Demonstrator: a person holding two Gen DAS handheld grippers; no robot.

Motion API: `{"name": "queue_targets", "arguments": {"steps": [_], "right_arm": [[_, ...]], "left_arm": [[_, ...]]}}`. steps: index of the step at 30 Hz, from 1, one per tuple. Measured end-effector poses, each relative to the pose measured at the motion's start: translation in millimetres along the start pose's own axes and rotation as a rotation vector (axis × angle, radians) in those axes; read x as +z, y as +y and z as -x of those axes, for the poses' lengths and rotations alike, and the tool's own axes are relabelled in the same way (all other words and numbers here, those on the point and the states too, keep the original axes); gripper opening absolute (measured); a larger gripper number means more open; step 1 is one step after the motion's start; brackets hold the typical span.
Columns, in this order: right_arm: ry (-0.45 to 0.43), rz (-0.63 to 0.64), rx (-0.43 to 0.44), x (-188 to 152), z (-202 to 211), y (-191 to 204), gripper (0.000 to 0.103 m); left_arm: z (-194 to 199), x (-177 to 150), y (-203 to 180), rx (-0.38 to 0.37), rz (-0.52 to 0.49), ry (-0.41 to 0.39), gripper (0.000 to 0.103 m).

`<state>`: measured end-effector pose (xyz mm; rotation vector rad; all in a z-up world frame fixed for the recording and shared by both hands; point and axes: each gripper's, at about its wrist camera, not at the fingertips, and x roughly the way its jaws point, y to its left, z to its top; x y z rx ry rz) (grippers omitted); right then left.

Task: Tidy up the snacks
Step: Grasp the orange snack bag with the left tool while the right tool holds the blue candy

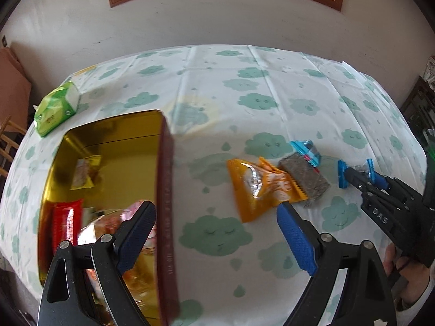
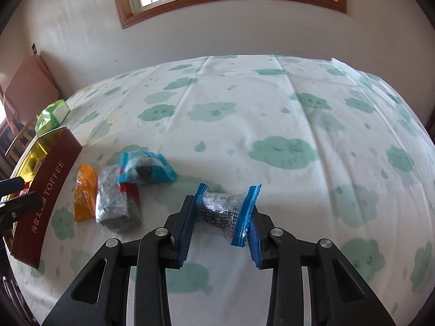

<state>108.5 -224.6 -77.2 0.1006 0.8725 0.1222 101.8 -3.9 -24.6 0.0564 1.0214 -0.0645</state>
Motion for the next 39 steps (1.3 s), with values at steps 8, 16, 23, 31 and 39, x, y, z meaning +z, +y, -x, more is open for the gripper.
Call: {"name": "queue_targets", "arguments": {"steps": [8, 16, 23, 31, 39], "right_arm": [[-0.007, -0.059, -0.029, -13.9, 17.0, -26.8, 0.036], [-0.015, -0.065, -0.034, -17.8, 20.1, -30.0, 0.036], [-0.016, -0.069, -0.029, -17.7, 19.8, -28.9, 0.036], [-0.017, -0.071, -0.026, -17.9, 19.8, -29.1, 0.036], [-0.017, -0.071, -0.027, -18.3, 20.0, -29.0, 0.036]], "left_arm": [[-17.4, 6.4, -17.8, -0.032, -0.005, 0.024, 0.088], [-35.6, 16.9, -22.3, -0.055, 0.038, 0.058, 0.083], [-53.2, 27.0, -23.1, -0.092, 0.089, 0.078, 0.079], [-49.9, 20.1, -17.8, -0.118, 0.084, 0.068, 0.073], [-56.5, 13.5, -15.0, -0.113, 0.079, 0.097, 0.069]]}}
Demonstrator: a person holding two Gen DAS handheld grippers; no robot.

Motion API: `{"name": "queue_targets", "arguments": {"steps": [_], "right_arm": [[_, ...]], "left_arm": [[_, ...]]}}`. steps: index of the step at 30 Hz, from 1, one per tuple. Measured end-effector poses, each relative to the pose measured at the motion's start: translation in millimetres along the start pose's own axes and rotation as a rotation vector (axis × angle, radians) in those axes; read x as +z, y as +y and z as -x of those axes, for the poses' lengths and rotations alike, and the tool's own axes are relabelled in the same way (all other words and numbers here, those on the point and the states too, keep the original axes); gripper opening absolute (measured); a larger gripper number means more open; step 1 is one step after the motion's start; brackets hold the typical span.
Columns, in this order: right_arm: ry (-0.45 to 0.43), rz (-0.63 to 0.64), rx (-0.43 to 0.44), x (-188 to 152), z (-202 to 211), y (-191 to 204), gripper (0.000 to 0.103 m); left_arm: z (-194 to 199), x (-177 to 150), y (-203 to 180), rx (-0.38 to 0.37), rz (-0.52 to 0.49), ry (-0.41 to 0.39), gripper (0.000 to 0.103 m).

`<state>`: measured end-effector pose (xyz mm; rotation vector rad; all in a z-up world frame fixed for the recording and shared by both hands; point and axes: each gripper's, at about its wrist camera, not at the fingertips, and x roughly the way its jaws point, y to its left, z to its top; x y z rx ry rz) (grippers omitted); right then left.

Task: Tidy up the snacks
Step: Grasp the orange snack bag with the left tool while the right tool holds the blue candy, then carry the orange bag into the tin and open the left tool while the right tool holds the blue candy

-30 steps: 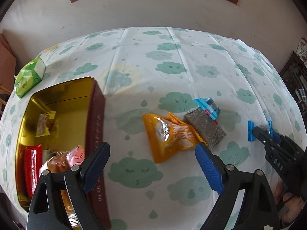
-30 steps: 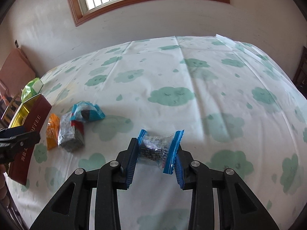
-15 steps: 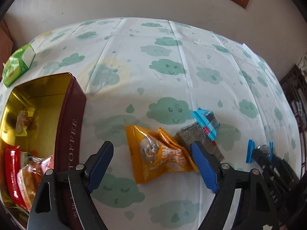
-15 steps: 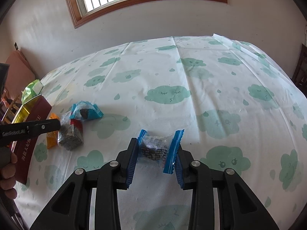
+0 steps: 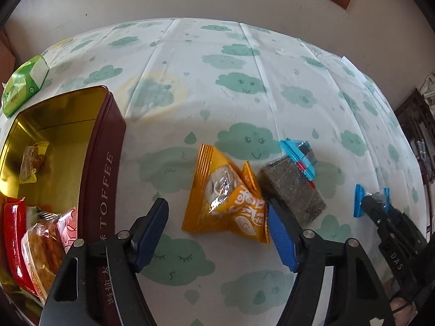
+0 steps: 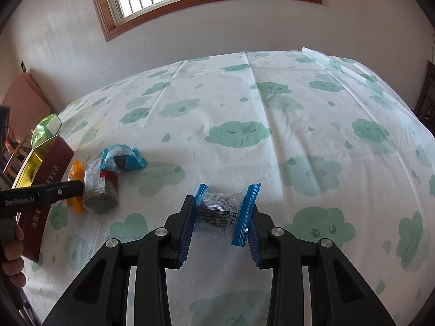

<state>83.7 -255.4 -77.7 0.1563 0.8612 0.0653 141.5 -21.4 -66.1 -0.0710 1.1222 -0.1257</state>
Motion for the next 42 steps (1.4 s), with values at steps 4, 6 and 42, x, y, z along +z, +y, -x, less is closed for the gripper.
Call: {"name": "queue_targets", "arguments": {"steps": [4, 6, 42], "right_arm": [[0.000, -0.001, 0.001, 0.1, 0.1, -0.6, 0.036], [0.000, 0.000, 0.000, 0.0, 0.2, 0.5, 0.036], [0.013, 0.077, -0.092, 0.4, -3.8, 13.3, 0.037]], "left_arm": [[-5.0, 3.9, -0.4, -0.001, 0.004, 0.013, 0.067], [-7.5, 5.7, -0.9, 0.003, -0.001, 0.016, 0.067], [68.2, -17.0, -5.0, -0.002, -0.058, -0.094, 0.043]]}}
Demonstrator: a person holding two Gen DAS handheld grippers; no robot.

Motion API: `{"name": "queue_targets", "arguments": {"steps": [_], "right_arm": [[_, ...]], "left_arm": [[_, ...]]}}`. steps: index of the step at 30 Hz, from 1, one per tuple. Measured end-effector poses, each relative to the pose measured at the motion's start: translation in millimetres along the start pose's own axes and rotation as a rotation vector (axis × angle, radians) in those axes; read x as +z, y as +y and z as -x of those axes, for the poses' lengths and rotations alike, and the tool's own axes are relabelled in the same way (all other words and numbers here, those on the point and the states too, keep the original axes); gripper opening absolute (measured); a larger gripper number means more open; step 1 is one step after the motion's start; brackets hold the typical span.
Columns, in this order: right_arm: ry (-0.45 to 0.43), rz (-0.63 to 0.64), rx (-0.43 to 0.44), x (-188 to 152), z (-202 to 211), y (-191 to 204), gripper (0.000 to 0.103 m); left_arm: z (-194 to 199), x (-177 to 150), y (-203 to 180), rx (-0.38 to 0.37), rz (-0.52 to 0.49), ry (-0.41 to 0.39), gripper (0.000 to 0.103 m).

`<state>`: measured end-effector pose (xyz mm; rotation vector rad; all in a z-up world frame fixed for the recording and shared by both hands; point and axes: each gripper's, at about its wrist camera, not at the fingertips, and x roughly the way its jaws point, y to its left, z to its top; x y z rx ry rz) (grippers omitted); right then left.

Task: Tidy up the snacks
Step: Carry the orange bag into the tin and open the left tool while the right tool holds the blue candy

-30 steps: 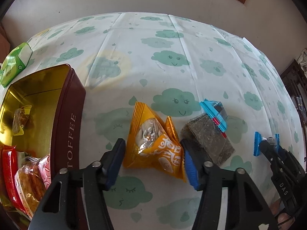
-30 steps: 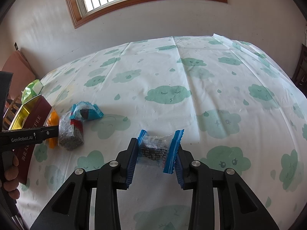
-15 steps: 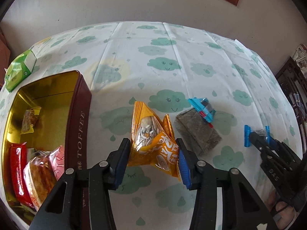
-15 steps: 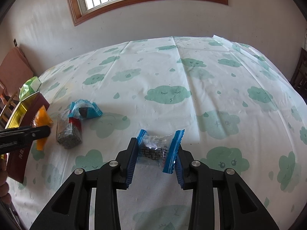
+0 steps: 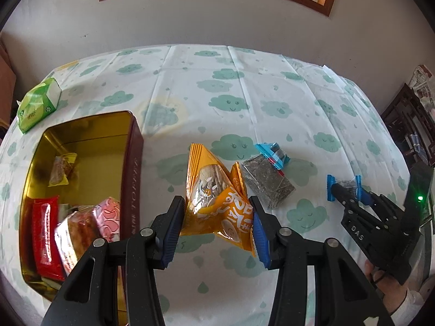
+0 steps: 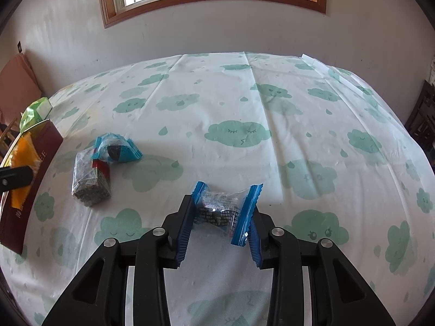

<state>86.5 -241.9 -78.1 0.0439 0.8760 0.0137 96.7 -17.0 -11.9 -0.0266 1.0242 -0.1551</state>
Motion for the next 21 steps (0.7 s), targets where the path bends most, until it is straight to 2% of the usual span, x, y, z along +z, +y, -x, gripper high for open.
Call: {"name": "queue_targets", "arguments": {"steps": [10, 21], "right_arm": [[0.004, 0.025, -0.027, -0.6, -0.6, 4.9, 0.038], [0.004, 0.029, -0.031, -0.3, -1.0, 6.2, 0.038]], "left_arm": [[20.6, 7.1, 19.3, 0.033, 0.017, -0.023, 0.043], [36.1, 19.3, 70.0, 0.115, 0.034, -0.045, 0.043]]}}
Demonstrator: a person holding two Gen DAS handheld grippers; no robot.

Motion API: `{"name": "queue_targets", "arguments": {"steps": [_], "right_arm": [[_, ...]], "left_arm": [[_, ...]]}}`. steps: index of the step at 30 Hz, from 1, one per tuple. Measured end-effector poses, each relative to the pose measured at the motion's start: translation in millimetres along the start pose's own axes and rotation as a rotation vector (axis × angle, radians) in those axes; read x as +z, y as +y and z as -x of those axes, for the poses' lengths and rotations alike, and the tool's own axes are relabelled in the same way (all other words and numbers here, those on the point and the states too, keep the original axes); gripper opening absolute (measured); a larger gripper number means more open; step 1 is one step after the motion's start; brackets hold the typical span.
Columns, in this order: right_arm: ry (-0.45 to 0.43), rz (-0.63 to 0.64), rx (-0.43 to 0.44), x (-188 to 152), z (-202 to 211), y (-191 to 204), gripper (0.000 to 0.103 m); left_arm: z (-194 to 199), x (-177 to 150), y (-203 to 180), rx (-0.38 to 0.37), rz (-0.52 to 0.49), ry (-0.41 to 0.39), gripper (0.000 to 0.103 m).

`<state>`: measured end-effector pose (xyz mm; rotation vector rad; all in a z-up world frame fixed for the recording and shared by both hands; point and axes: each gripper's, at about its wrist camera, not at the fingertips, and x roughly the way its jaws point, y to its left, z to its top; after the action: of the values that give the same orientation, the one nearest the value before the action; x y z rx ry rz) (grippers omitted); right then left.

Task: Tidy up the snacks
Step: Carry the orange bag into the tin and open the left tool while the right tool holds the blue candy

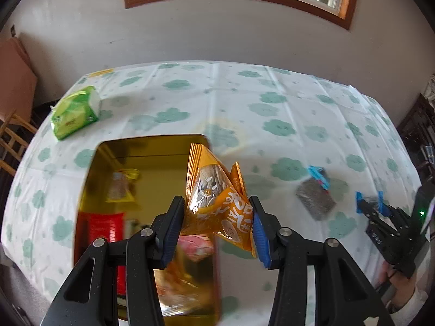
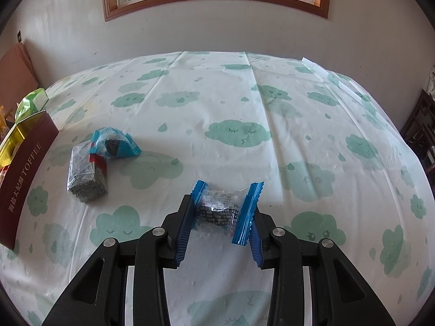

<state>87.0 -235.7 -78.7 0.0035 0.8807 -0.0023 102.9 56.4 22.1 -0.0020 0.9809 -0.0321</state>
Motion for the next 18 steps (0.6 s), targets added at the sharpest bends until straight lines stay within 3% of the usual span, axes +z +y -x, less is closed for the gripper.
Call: {"name": "queue_targets", "arguments": {"steps": [12, 18], "right_arm": [[0.000, 0.001, -0.001, -0.1, -0.1, 0.5, 0.038], [0.000, 0.001, -0.002, -0.1, 0.0, 0.5, 0.038]], "left_arm": [[-11.7, 26.1, 66.3, 0.093, 0.061, 0.015, 0.043], [-34.9, 28.9, 85.6, 0.105, 0.056, 0.074, 0.044]]}}
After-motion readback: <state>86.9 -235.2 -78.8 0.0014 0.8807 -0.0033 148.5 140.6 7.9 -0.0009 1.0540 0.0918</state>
